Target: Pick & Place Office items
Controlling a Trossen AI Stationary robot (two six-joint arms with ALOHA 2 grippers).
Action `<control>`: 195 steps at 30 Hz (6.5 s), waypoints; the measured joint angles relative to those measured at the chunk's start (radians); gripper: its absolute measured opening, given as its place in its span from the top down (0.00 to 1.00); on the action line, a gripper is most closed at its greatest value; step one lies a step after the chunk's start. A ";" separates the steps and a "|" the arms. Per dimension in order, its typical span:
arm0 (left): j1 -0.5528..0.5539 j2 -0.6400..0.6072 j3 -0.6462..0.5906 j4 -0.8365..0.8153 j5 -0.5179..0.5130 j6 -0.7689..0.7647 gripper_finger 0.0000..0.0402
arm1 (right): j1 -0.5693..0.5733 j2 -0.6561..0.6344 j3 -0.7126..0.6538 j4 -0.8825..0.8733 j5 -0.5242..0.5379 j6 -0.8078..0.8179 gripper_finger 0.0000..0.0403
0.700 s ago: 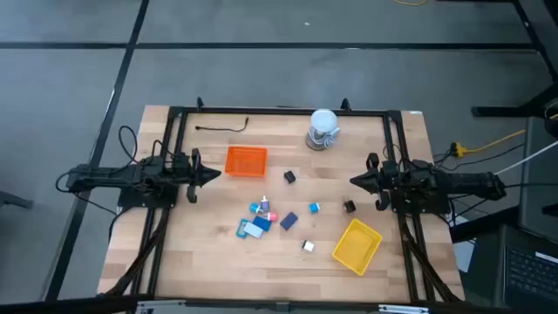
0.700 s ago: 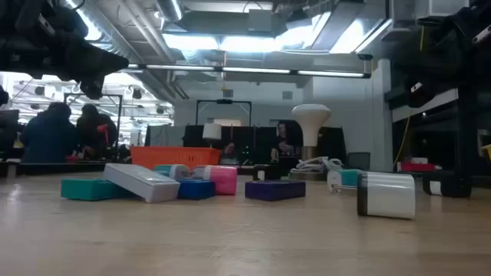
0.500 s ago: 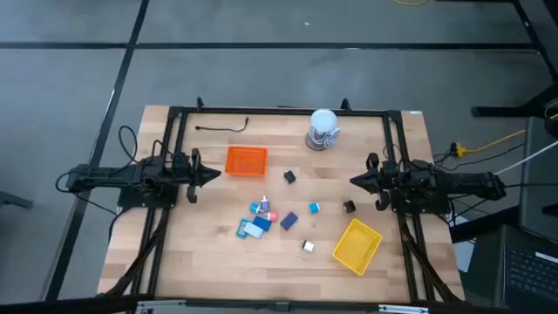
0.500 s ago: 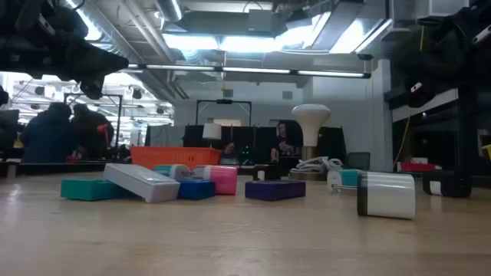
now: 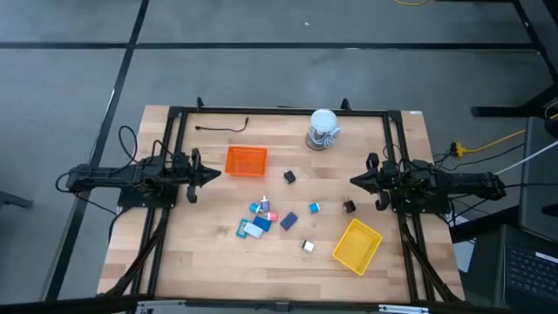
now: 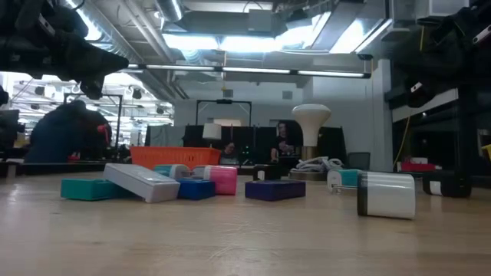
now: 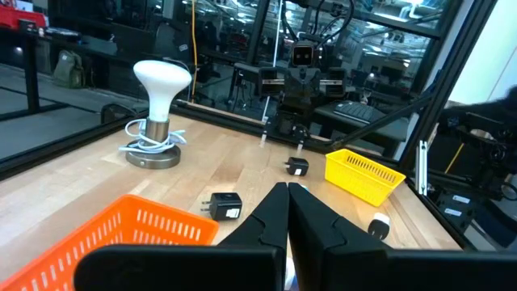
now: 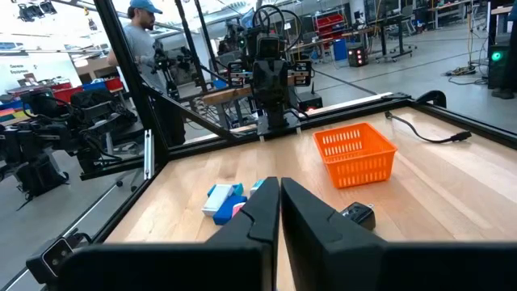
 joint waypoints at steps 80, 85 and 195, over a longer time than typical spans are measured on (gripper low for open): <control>0.000 0.020 -0.001 0.275 -0.410 -0.475 0.96 | 0.000 0.000 0.000 0.312 0.577 0.756 0.94; 0.000 0.021 -0.001 0.414 -0.424 -0.401 0.85 | 0.000 0.032 0.002 0.526 0.508 0.711 0.84; 0.157 1.465 1.132 -0.260 -0.203 -0.097 0.68 | -0.141 1.120 1.426 -0.748 0.527 -0.109 0.57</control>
